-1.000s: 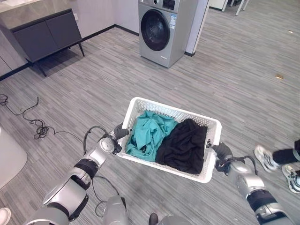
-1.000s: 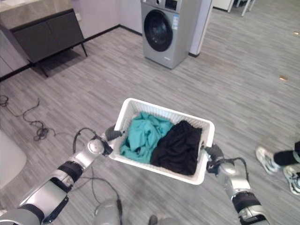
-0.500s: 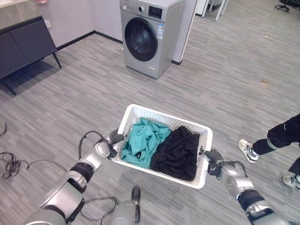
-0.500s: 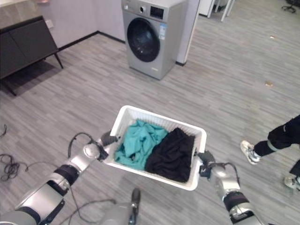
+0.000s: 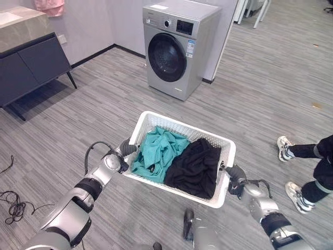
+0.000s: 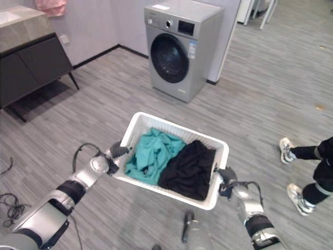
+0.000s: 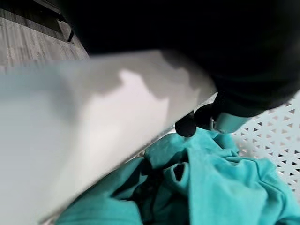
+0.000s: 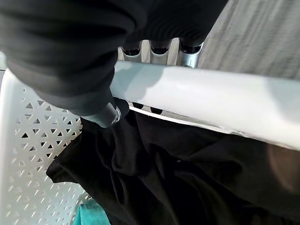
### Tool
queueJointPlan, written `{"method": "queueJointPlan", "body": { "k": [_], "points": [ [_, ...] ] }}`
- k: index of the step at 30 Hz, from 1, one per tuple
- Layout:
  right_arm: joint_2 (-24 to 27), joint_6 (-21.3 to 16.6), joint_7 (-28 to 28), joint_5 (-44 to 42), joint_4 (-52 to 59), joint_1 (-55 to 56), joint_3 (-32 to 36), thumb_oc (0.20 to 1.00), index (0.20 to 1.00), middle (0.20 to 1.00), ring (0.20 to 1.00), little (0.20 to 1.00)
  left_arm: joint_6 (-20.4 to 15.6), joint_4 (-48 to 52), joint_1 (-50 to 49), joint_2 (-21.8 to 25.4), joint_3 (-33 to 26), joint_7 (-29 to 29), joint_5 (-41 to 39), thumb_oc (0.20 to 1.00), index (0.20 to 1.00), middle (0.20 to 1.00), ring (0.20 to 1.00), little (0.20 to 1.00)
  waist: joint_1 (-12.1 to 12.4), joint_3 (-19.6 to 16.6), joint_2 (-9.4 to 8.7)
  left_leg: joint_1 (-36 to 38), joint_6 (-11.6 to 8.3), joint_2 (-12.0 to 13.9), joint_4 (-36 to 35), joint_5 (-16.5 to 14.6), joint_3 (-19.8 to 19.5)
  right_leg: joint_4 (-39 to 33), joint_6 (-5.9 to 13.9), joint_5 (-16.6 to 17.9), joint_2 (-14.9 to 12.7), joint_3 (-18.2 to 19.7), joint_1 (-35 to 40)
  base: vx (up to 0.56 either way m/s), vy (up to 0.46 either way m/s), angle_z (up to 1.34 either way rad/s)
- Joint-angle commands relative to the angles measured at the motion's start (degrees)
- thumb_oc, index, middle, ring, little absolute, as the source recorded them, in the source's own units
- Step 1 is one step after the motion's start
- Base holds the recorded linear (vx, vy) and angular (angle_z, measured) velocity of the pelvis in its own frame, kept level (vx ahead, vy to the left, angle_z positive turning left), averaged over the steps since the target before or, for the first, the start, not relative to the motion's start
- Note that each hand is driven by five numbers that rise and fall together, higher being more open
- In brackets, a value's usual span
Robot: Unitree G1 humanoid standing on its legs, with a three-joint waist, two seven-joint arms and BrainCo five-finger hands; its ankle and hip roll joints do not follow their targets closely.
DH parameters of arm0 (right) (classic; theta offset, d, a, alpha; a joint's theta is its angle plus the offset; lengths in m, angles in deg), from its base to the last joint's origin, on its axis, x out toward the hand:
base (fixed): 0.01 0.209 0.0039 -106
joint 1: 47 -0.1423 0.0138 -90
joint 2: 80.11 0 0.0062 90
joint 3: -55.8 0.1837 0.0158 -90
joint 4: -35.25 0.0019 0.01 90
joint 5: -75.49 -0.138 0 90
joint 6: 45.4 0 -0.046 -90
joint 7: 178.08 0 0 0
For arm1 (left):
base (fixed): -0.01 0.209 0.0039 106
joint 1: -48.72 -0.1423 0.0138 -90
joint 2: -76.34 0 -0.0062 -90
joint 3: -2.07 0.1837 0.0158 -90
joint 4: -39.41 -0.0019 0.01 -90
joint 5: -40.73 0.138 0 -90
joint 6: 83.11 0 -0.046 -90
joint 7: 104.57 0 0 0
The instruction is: Grab the laundry basket,head to the washer,open it,put in the laundry and shut it.
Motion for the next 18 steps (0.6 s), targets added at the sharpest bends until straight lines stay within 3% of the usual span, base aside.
{"method": "queueJointPlan", "body": {
  "k": [1,2,3,6,7,8,9,10,11,14,15,17,18],
  "points": [
    [-0.02,-7.19,4.76,-2.12,5.66,-3.98,2.98,0.200,0.200,0.200,0.200,0.200,-3.94,-0.98,4.33,-3.23,-3.74,1.45,0.91,0.200,0.200,0.200,0.200,0.200,-1.03,-4.35,0.55,-0.46,-5.86,4.19,2.12,-0.37,5.05,-4.40,5.59,6.34,-1.85,-1.39,6.13,0.37,-0.045,0.64],
    [0.03,-7.12,4.79,-1.90,5.69,-3.39,3.14,0.200,0.200,0.200,0.200,0.200,-4.01,-0.70,3.76,-3.26,-4.03,1.33,1.20,0.200,0.200,0.200,0.200,0.200,-1.32,-4.89,0.53,1.21,-6.13,4.37,1.77,-1.01,4.93,-4.40,5.64,6.34,-1.59,-2.28,5.94,0.59,-0.112,0.76],
    [0.81,-7.00,4.86,-2.04,6.06,-2.13,3.80,0.200,0.200,0.200,0.200,0.200,-4.07,-0.75,3.96,-3.63,-3.68,1.13,1.59,0.200,0.200,0.200,0.200,0.200,-2.29,-6.18,-0.25,4.17,-6.99,4.60,2.37,-1.51,4.41,-3.41,5.11,8.48,-0.83,-1.58,7.88,0.78,-0.172,0.60],
    [2.45,-6.97,4.93,-2.58,6.59,-1.04,4.81,0.200,0.200,0.200,0.200,0.200,-4.16,-1.53,4.48,-4.79,-3.41,1.06,1.88,0.200,0.200,0.200,0.200,0.200,-3.75,-7.03,0.10,4.26,-8.84,6.41,8.77,0.31,3.62,-1.96,4.37,10.26,0.45,1.00,10.17,0.52,-0.173,0.63],
    [2.87,-7.10,5.14,-3.15,6.75,-0.92,4.81,0.200,0.200,0.200,0.200,0.200,-4.35,-2.67,4.73,-5.16,-3.38,1.16,1.61,0.200,0.200,0.200,0.200,0.200,-4.43,-7.23,0.47,2.97,-10.39,8.47,14.59,4.10,4.28,-0.01,3.18,9.83,1.32,0.75,10.64,0.43,-0.236,0.60],
    [3.05,-7.43,5.12,-4.81,6.75,-0.16,5.43,0.200,0.200,0.200,0.200,0.200,-3.94,-2.28,4.62,-5.02,-3.39,0.95,0.93,0.200,0.200,0.200,0.200,0.200,-4.10,-6.82,0.27,-1.91,-10.85,11.35,27.32,12.67,5.63,2.22,0.42,7.29,2.19,-0.28,12.64,0.43,-0.236,0.20],
    [3.07,-7.43,5.12,-4.82,6.76,-0.15,5.44,0.200,0.200,0.200,0.200,0.200,-3.92,-2.26,4.62,-5.02,-3.39,0.94,0.93,0.200,0.200,0.200,0.200,0.200,-4.22,-6.92,0.47,-2.35,-10.92,11.57,27.92,12.37,5.44,2.35,0.37,7.23,2.35,-0.46,12.45,0.36,-0.243,0.03],
    [3.52,-7.44,5.14,-5.25,6.81,-0.51,5.28,0.200,0.200,0.200,0.200,0.200,-3.98,-1.91,4.63,-4.91,-3.52,0.80,0.41,0.200,0.200,0.200,0.200,0.200,-3.55,-6.36,-0.06,-5.72,-10.81,11.50,34.51,15.43,5.03,2.78,-0.70,6.52,2.68,-0.50,13.85,0.29,-0.256,-0.05],
    [4.33,-7.23,4.70,-5.45,7.03,-0.59,5.59,0.200,0.200,0.200,0.200,0.200,-3.72,-1.15,5.04,-4.48,-3.31,0.70,-0.46,0.200,0.200,0.200,0.200,0.200,-2.74,-5.26,-1.06,-10.85,-9.16,12.61,42.10,16.33,6.07,2.66,-2.74,4.96,4.13,-0.02,16.50,0.40,-0.328,0.01],
    [4.83,-7.28,4.18,-5.56,6.75,-1.42,5.06,0.200,0.200,0.200,0.200,0.200,-3.57,-0.86,5.60,-4.68,-2.88,0.64,-1.23,0.200,0.200,0.200,0.200,0.200,-1.46,-4.34,-1.89,-15.62,-8.51,13.85,42.66,14.68,8.20,1.71,-3.30,3.69,4.45,0.41,18.98,0.28,-0.156,-0.10],
    [4.67,-7.59,3.85,-5.66,7.74,-0.88,4.85,0.200,0.200,0.200,0.200,0.200,-3.39,-0.34,5.86,-5.01,-2.83,0.82,-1.47,0.200,0.200,0.200,0.200,0.200,-0.46,-3.79,-2.46,-18.97,-7.91,14.09,36.42,12.31,9.51,0.98,-3.22,2.36,4.38,0.99,20.64,0.26,-0.004,-0.38],
    [4.48,-7.74,3.86,-4.74,8.69,-0.21,5.08,0.200,0.200,0.200,0.200,0.200,-3.57,0.05,5.51,-5.12,-3.24,0.87,-1.41,0.200,0.200,0.200,0.200,0.200,0.24,-4.02,-2.58,-18.98,-8.11,14.72,22.98,11.74,10.34,0.12,-2.37,1.38,3.88,1.24,22.24,0.26,0.042,-0.41],
    [4.47,-7.74,3.86,-4.74,8.69,-0.21,5.08,0.200,0.200,0.200,0.200,0.200,-3.57,0.05,5.51,-5.12,-3.23,0.87,-1.41,0.200,0.200,0.200,0.200,0.200,0.25,-4.02,-2.63,-18.93,-8.11,14.68,22.88,11.79,10.37,0.12,-2.36,1.38,3.84,1.25,22.23,0.25,0.133,-0.48]
  ]
}}
